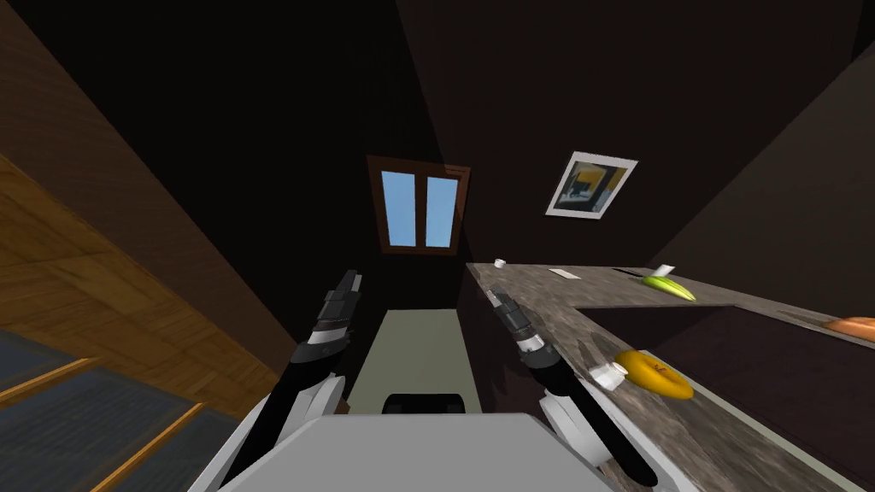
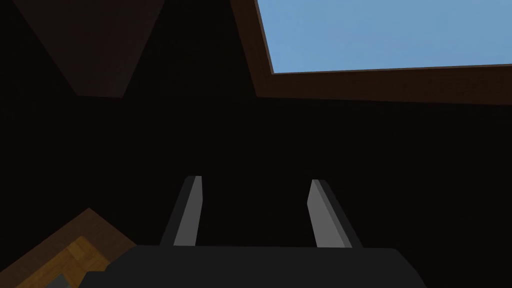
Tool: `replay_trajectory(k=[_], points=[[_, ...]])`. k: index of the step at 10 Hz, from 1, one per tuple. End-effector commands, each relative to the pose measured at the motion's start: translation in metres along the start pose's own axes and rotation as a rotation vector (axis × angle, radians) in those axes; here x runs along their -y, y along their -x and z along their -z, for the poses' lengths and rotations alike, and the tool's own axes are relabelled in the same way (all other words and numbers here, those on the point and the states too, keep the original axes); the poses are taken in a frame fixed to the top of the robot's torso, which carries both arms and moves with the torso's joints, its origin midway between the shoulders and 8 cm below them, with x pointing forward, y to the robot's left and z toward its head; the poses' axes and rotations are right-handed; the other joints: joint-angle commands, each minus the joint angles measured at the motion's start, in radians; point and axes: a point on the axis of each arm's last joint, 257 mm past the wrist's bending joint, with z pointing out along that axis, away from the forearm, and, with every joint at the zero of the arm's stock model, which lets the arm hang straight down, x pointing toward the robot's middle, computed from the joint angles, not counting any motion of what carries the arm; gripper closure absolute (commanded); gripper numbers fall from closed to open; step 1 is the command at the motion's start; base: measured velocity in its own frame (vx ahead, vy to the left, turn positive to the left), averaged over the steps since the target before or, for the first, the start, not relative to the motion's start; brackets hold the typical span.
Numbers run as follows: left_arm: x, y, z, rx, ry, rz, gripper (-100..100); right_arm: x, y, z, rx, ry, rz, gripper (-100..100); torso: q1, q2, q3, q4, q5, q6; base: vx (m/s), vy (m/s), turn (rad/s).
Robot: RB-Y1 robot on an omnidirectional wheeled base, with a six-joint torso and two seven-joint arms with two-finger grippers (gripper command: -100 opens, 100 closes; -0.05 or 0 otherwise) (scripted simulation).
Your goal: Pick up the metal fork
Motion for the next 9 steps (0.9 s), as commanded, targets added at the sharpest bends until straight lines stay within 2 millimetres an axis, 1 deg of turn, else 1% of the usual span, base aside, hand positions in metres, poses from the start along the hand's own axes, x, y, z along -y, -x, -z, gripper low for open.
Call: replay_trajectory(k=[1, 2, 3, 4, 5, 6, 7, 8, 9], points=[[0.0, 0.0, 0.0, 0.0, 0.0, 0.0, 0, 0.008, -0.004, 0.004, -0.038, -0.023, 0.02, -100, 0.0, 0.0, 0.0, 0.0, 0.0, 0.0, 0.03, 0.008, 0.062], [0.0, 0.0, 0.0, 0.0, 0.0, 0.0, 0, 0.025, -0.005, 0.013, -0.062, -0.069, 0.03, -100, 0.0, 0.0, 0.0, 0.0, 0.0, 0.0, 0.042, 0.01, 0.096], [0.0, 0.0, 0.0, 0.0, 0.0, 0.0, 0, 0.026, -0.007, 0.013, -0.083, -0.071, 0.042, -100, 0.0, 0.0, 0.0, 0.0, 0.0, 0.0, 0.035, 0.008, 0.08], [0.0, 0.0, 0.0, 0.0, 0.0, 0.0, 0, 0.044, -0.008, 0.023, -0.106, -0.121, 0.051, -100, 0.0, 0.0, 0.0, 0.0, 0.0, 0.0, 0.033, 0.008, 0.153], [0.0, 0.0, 0.0, 0.0, 0.0, 0.0, 0, 0.044, -0.01, 0.024, -0.134, -0.124, 0.067, -100, -0.001, 0.0, 0.0, 0.0, 0.0, 0.0, 0.026, 0.001, 0.057], [0.0, 0.0, 0.0, 0.0, 0.0, 0.0, 0, 0.063, -0.01, 0.036, -0.156, -0.177, 0.075, -100, -0.001, 0.0, 0.0, 0.0, 0.0, 0.0, 0.034, 0.0, 0.164], [0.0, 0.0, 0.0, 0.0, 0.0, 0.0, 0, 0.063, -0.012, 0.037, -0.186, -0.18, 0.093, -100, -0.001, 0.0, 0.0, 0.0, 0.0, 0.001, 0.031, 0.0, 0.0], [0.0, 0.0, 0.0, 0.0, 0.0, 0.0, 0, 0.083, -0.011, 0.051, -0.207, -0.236, 0.1, -100, -0.001, 0.0, 0.0, 0.0, 0.0, 0.0, 0.033, 0.005, 0.123], [0.0, 0.0, 0.0, 0.0, 0.0, 0.0, 0, 0.083, -0.012, 0.051, -0.233, -0.239, 0.116, -100, -0.001, 0.0, 0.0, 0.0, 0.0, 0.0, 0.025, 0.002, 0.081]])
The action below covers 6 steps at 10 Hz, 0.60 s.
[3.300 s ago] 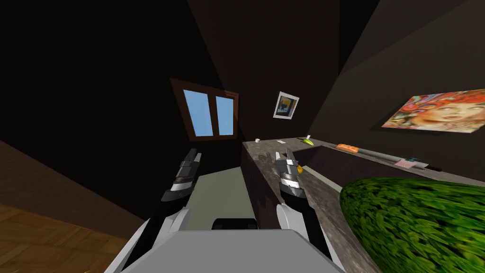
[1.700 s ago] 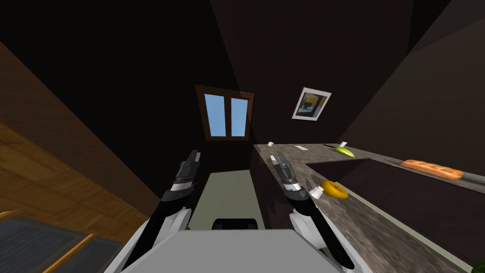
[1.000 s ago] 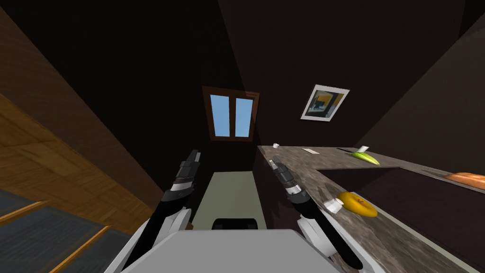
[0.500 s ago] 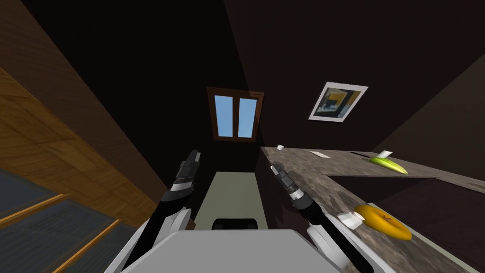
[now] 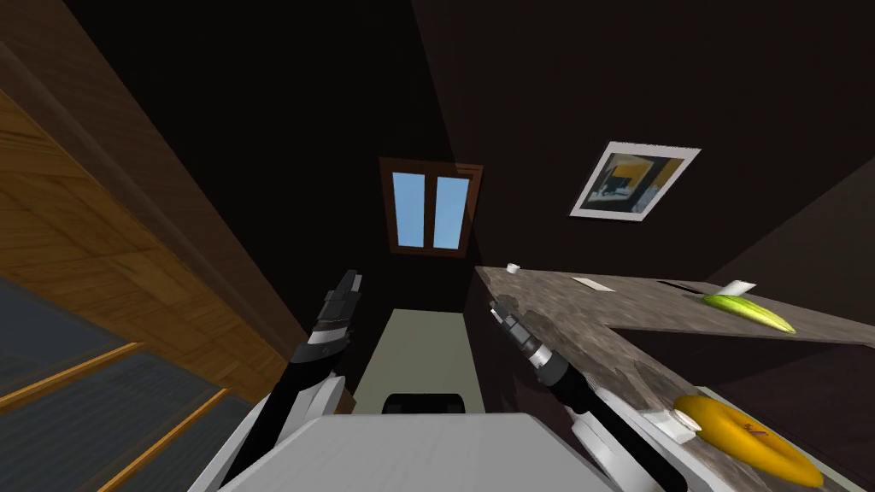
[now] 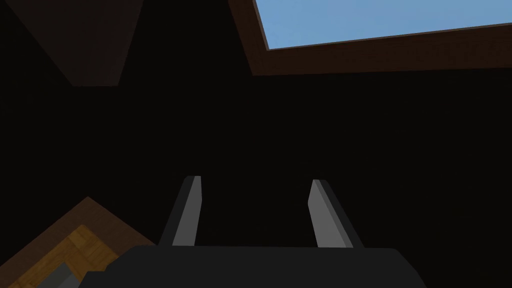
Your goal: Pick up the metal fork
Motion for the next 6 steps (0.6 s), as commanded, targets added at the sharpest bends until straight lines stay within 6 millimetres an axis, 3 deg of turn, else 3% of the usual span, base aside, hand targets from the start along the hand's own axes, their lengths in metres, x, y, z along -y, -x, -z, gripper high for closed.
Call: replay_trajectory(k=[1, 2, 3, 5, 6], points=[[0.0, 0.0, 0.0, 0.0, 0.0, 0.0, 0, 0.025, -0.005, 0.012, -0.039, -0.068, 0.014, -100, 0.0, 0.0, 0.0, 0.0, 0.0, 0.0, 0.031, 0.003, 0.127], [0.0, 0.0, 0.0, 0.0, 0.0, 0.0, 0, 0.026, -0.005, 0.012, -0.065, -0.071, 0.033, -100, 0.0, 0.0, 0.0, 0.0, 0.0, 0.0, 0.029, -0.002, 0.064], [0.0, 0.0, 0.0, 0.0, 0.0, 0.0, 0, 0.049, -0.009, 0.025, -0.089, -0.133, 0.037, -100, 0.0, 0.0, 0.0, 0.0, 0.0, 0.0, 0.037, -0.003, 0.126], [0.0, 0.0, 0.0, 0.0, 0.0, 0.0, 0, 0.049, -0.009, 0.026, -0.122, -0.137, 0.063, -100, 0.0, 0.0, 0.0, 0.0, 0.0, 0.0, 0.022, -0.004, 0.024], [0.0, 0.0, 0.0, 0.0, 0.0, 0.0, 0, 0.072, -0.012, 0.041, -0.154, -0.202, 0.073, -100, 0.0, 0.001, 0.0, 0.0, 0.0, 0.0, 0.022, 0.001, 0.122]])
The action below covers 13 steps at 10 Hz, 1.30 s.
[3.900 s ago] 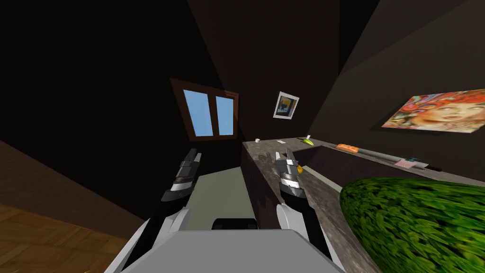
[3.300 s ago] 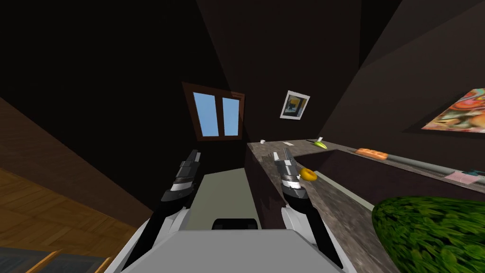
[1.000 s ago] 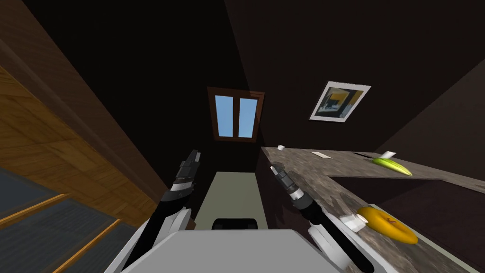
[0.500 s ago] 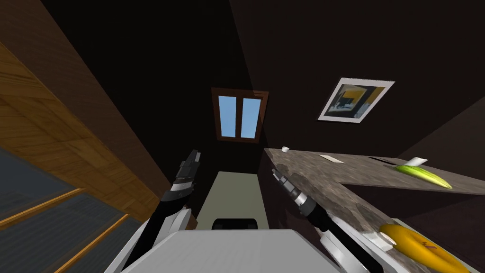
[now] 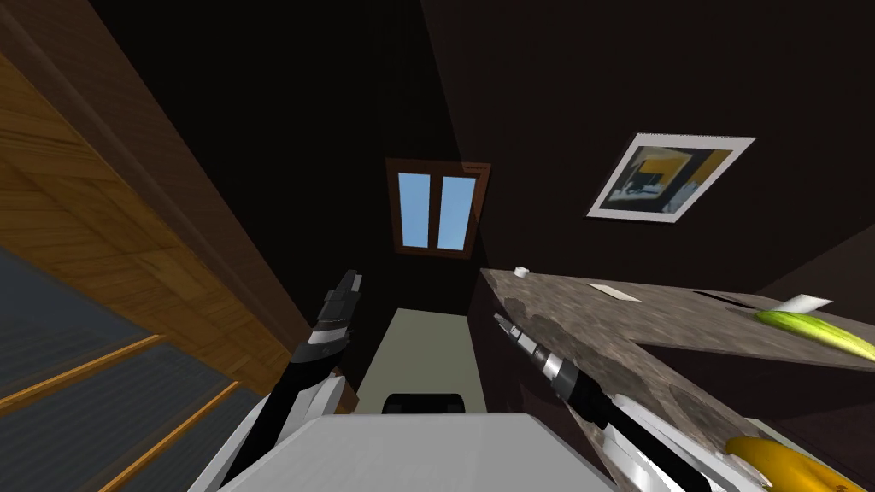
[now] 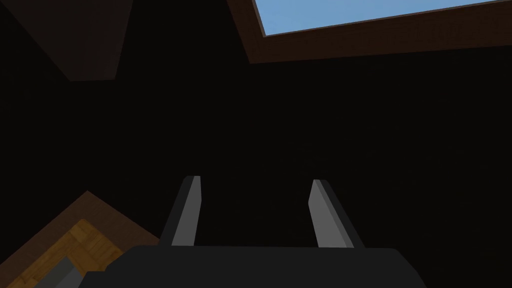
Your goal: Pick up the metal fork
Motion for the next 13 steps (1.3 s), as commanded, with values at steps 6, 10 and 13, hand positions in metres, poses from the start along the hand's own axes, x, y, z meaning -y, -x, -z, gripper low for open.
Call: replay_trajectory(k=[6, 10, 13], points=[[0.0, 0.0, 0.0, 0.0, 0.0, 0.0, 0, 0.087, -0.016, 0.05, -0.162, -0.238, 0.081, -100, -0.001, -0.001, 0.0, 0.0, 0.0, 0.0, 0.03, -0.011, 0.08], [0.0, 0.0, 0.0, 0.0, 0.0, 0.0, 0, 0.132, -0.012, 0.088, -0.264, -0.376, 0.149, -100, -0.001, 0.0, 0.0, 0.0, 0.0, 0.0, 0.024, -0.018, 0.077], [0.0, 0.0, 0.0, 0.0, 0.0, 0.0, 0, 0.152, -0.005, 0.107, -0.322, -0.443, 0.195, -100, -0.001, 0.0, 0.0, 0.0, 0.0, 0.0, 0.015, -0.02, 0.053]])
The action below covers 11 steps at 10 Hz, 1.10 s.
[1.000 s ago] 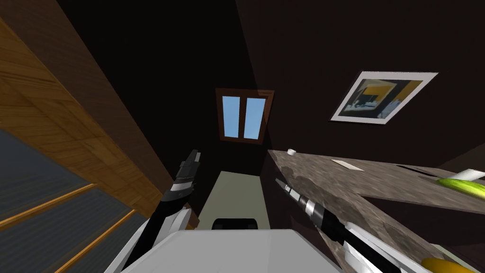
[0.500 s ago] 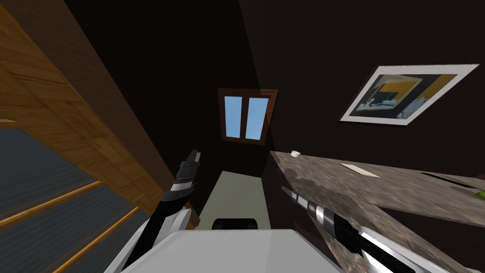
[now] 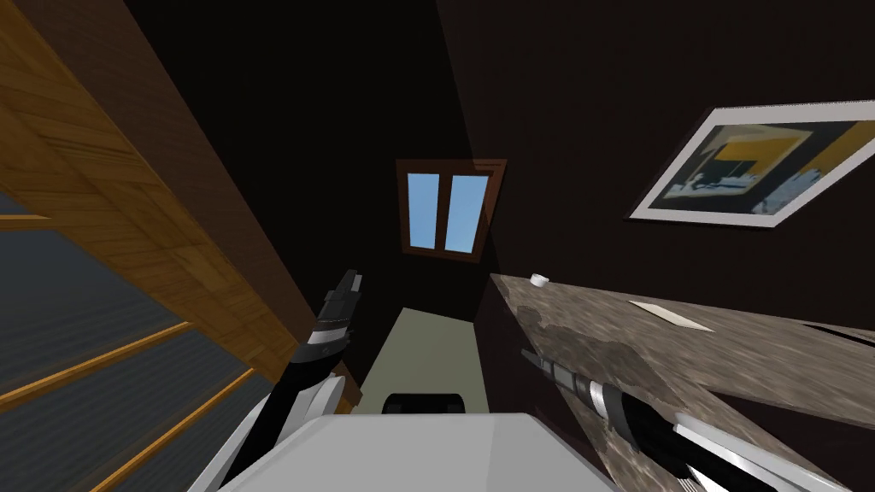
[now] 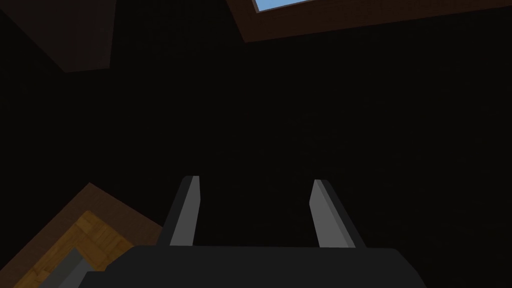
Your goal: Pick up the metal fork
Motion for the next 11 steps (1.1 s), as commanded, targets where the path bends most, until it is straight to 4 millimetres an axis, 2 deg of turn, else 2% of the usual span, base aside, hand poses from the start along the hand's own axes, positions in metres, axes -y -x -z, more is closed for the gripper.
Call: replay_trajectory(k=[1, 2, 3, 4, 5, 6, 7, 8, 9, 10, 11], points=[[0.0, 0.0, 0.0, 0.0, 0.0, 0.0, 0, 0.031, -0.005, 0.011, -0.043, -0.074, 0.026, -100, 0.0, 0.0, 0.0, 0.0, 0.0, 0.0, 0.015, -0.019, 0.06], [0.0, 0.0, 0.0, 0.0, 0.0, 0.0, 0, 0.031, -0.003, 0.011, -0.051, -0.076, 0.041, -100, 0.0, 0.0, 0.0, 0.0, 0.0, 0.0, 0.011, -0.02, 0.039], [0.0, 0.0, 0.0, 0.0, 0.0, 0.0, 0, 0.055, -0.007, 0.023, -0.085, -0.137, 0.059, -100, 0.0, 0.0, 0.0, 0.0, 0.0, 0.0, 0.008, -0.021, 0.064], [0.0, 0.0, 0.0, 0.0, 0.0, 0.0, 0, 0.055, -0.005, 0.023, -0.091, -0.138, 0.07, -100, 0.0, 0.0, 0.0, 0.0, 0.0, 0.0, 0.004, -0.019, 0.026], [0.0, 0.0, 0.0, 0.0, 0.0, 0.0, 0, 0.078, -0.008, 0.036, -0.124, -0.197, 0.09, -100, 0.0, 0.0, 0.0, 0.0, 0.0, 0.0, 0.003, -0.016, 0.05], [0.0, 0.0, 0.0, 0.0, 0.0, 0.0, 0, 0.078, -0.006, 0.036, -0.129, -0.198, 0.098, -100, 0.0, 0.001, 0.0, 0.0, 0.0, 0.0, 0.001, -0.015, 0.032], [0.0, 0.0, 0.0, 0.0, 0.0, 0.0, 0, 0.1, -0.008, 0.049, -0.165, -0.256, 0.121, -100, 0.0, 0.001, 0.0, 0.0, 0.0, 0.0, -0.002, -0.014, 0.033], [0.0, 0.0, 0.0, 0.0, 0.0, 0.0, 0, 0.1, -0.007, 0.049, -0.165, -0.256, 0.123, -100, 0.0, 0.001, 0.001, 0.0, 0.0, 0.0, -0.004, -0.014, 0.021], [0.0, 0.0, 0.0, 0.0, 0.0, 0.0, 0, 0.12, -0.01, 0.064, -0.202, -0.311, 0.144, -100, 0.0, 0.001, 0.001, 0.0, 0.0, 0.0, -0.009, -0.013, 0.033], [0.0, 0.0, 0.0, 0.0, 0.0, 0.0, 0, 0.12, -0.01, 0.064, -0.202, -0.311, 0.144, -100, 0.001, 0.002, 0.001, 0.0, 0.0, 0.0, -0.009, -0.011, 0.015], [0.0, 0.0, 0.0, 0.0, 0.0, 0.0, 0, 0.139, -0.012, 0.078, -0.237, -0.363, 0.163, -100, 0.001, 0.002, 0.001, 0.0, 0.0, 0.0, -0.017, -0.005, 0.021]])
